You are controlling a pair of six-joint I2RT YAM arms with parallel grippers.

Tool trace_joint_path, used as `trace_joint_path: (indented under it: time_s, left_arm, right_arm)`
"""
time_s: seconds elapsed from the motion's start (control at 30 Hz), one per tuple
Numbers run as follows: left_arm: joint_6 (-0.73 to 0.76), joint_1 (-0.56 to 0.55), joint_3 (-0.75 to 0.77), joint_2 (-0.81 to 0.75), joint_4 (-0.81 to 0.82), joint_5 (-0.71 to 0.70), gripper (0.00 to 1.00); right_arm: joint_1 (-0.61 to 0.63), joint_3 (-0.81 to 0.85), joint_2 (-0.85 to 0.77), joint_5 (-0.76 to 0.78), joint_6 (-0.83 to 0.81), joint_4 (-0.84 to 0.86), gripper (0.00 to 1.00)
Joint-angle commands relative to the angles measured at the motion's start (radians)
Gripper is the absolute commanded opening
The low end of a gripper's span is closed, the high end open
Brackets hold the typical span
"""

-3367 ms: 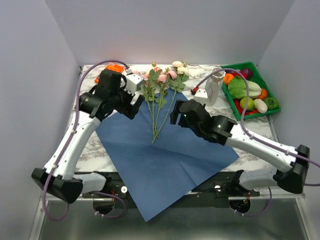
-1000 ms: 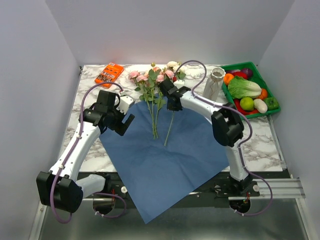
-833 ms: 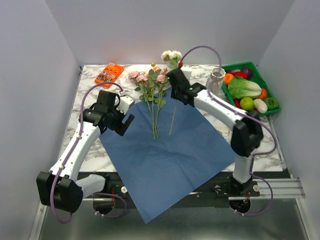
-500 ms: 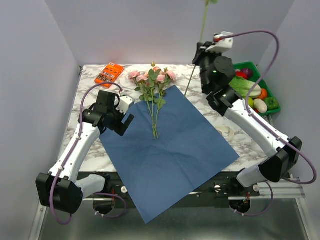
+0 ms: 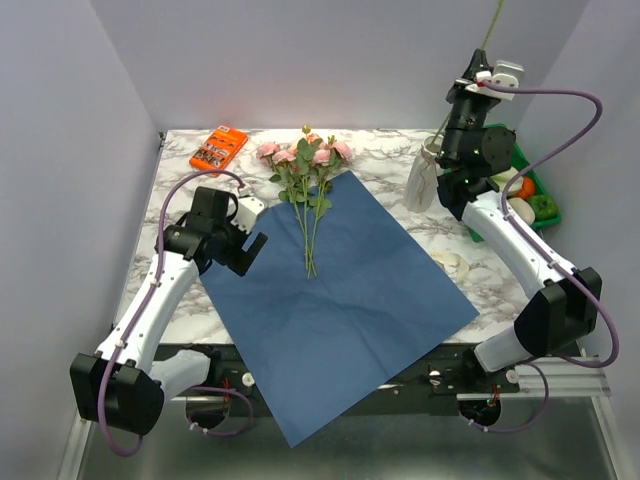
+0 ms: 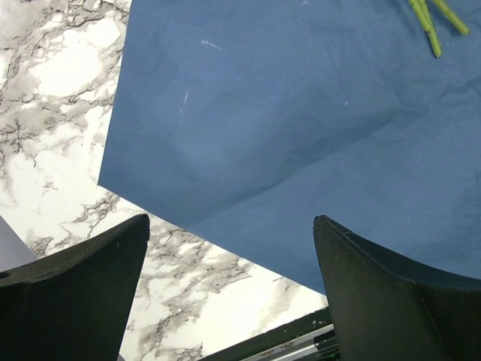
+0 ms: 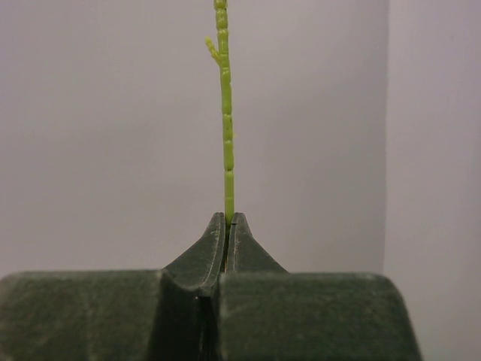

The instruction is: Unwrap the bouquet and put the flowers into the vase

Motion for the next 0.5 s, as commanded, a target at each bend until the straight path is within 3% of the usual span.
trace_joint_path:
  time_s: [0.0,0.47]
  left_arm:
    - [0.026,0.011,-0.019,-0.024,0.032,-0.021,0.99]
    - [0.051,0.035,0.004,0.004,0.04,-0.007,0.99]
  right_arm:
    - [-0.028,-0.002,0.03,-0.056,-0.112,0.182,0.01]
    - [-0.063,-0.005,0.147,-0.048,-0.159,0.342,0.01]
